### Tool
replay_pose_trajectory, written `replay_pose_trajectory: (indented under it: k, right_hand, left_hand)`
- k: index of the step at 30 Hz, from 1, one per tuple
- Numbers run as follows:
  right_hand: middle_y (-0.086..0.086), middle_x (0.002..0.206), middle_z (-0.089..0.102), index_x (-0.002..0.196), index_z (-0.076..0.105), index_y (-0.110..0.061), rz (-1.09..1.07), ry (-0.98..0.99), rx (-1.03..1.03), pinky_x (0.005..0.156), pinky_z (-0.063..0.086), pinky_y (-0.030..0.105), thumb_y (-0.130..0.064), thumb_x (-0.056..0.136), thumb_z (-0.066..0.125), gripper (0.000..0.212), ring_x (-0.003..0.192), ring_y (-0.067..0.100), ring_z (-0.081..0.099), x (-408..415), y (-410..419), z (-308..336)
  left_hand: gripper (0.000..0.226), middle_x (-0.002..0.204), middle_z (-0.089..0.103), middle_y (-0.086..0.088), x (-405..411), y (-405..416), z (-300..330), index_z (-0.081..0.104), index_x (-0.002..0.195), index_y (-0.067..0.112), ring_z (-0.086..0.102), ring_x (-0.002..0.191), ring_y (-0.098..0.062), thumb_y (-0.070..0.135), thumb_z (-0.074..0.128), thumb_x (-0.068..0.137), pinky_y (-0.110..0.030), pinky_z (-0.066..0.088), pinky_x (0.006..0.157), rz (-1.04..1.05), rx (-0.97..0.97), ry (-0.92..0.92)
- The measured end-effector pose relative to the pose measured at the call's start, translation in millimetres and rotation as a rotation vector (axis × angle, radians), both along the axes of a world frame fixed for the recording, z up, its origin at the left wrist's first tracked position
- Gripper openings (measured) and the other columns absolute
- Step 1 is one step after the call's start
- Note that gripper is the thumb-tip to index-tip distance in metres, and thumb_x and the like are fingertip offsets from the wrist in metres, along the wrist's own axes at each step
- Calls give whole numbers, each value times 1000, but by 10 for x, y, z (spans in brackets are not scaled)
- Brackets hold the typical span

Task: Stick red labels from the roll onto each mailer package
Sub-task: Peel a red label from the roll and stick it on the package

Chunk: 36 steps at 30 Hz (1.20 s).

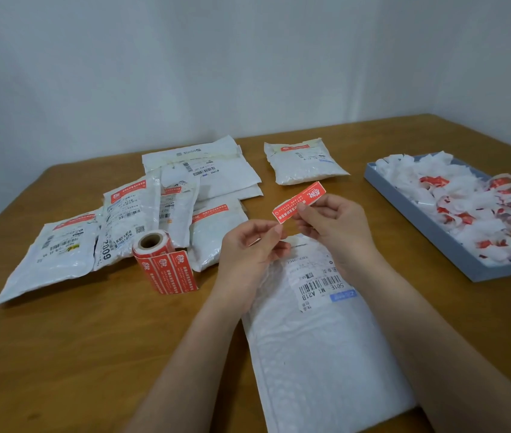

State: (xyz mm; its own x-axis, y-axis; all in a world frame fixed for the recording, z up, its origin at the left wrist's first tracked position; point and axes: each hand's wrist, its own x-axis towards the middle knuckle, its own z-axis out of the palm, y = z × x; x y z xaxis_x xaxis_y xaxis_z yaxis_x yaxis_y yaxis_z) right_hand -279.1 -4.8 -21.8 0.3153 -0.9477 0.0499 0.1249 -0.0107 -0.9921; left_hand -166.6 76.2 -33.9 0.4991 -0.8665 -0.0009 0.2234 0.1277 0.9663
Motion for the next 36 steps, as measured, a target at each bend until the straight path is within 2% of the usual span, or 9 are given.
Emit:
replay_pose_trajectory:
  k: [4, 9, 12, 15, 18, 22, 26, 29, 36]
  right_hand:
    - [8, 85, 75, 96, 69, -6, 6, 14, -15, 68, 54, 22, -11, 88, 68, 9, 72, 14, 68, -1, 7, -1]
    - [6, 83, 75, 95, 68, -8, 16, 28, -26, 67, 53, 22, -12, 88, 68, 8, 71, 12, 69, 0, 0, -10]
    - [1, 88, 73, 103, 63, -15, -60, 77, -62, 72, 55, 24, -16, 86, 71, 19, 73, 7, 69, 13, -4, -13]
    - [-13, 97, 64, 110, 54, -25, -250, 210, -236, 71, 50, 10, -22, 84, 73, 32, 84, -2, 62, -2, -11, 24]
    - [-15, 96, 64, 100, 62, -26, -309, 248, -450, 78, 48, 12, -21, 85, 71, 18, 93, 4, 59, -39, -6, 60]
    - [-21, 83, 63, 87, 70, -26, -216, 319, -645, 79, 39, 6, -17, 85, 71, 9, 95, 4, 55, -21, 33, 32]
    - [-19, 80, 66, 86, 74, -25, -109, 456, -819, 79, 34, 6, -19, 83, 72, 6, 94, 7, 48, 22, 73, -4]
    - [-20, 79, 64, 88, 75, -23, -50, 506, -847, 78, 35, 8, -19, 83, 73, 7, 95, 10, 48, 24, 75, -27]
    - [-16, 83, 68, 88, 74, -25, -12, 529, -846, 78, 38, 12, -21, 84, 72, 7, 96, 10, 48, 30, 71, -41]
  left_hand:
    - [7, 74, 66, -10, 1, 0, -15, 68, 84, 6, 65, 66, -23, 3, 64, 89, -39, 58, 80, 3, 6, -15]
    - [10, 80, 62, -15, 3, -17, -35, 67, 83, 5, 65, 64, -22, 0, 61, 90, -36, 57, 76, 4, -13, -20]
    - [13, 83, 62, -16, 9, -23, -38, 66, 82, 5, 65, 65, -23, -1, 60, 91, -37, 57, 76, 7, -17, -26]
    - [15, 84, 63, -16, 14, -26, -49, 66, 80, 7, 64, 66, -24, 0, 59, 92, -41, 56, 79, 12, -13, -30]
    - [17, 84, 63, -16, 15, -35, -70, 67, 79, 7, 64, 67, -25, 0, 59, 92, -47, 55, 84, 14, -10, -29]
    - [13, 86, 63, -17, 17, -45, -89, 66, 84, 5, 65, 69, -26, 2, 58, 93, -49, 55, 84, 7, -15, -30]
    - [7, 92, 61, -24, 19, -49, -95, 64, 92, -1, 65, 72, -29, 4, 59, 93, -39, 55, 73, -1, -34, -41]
    - [6, 97, 62, -29, 25, -59, -112, 65, 92, 1, 66, 75, -34, 4, 59, 93, -41, 56, 75, -2, -46, -59]
    - [10, 87, 62, -14, 19, -50, -114, 62, 88, 7, 66, 69, -25, 5, 56, 95, -35, 57, 69, -6, -49, -134]
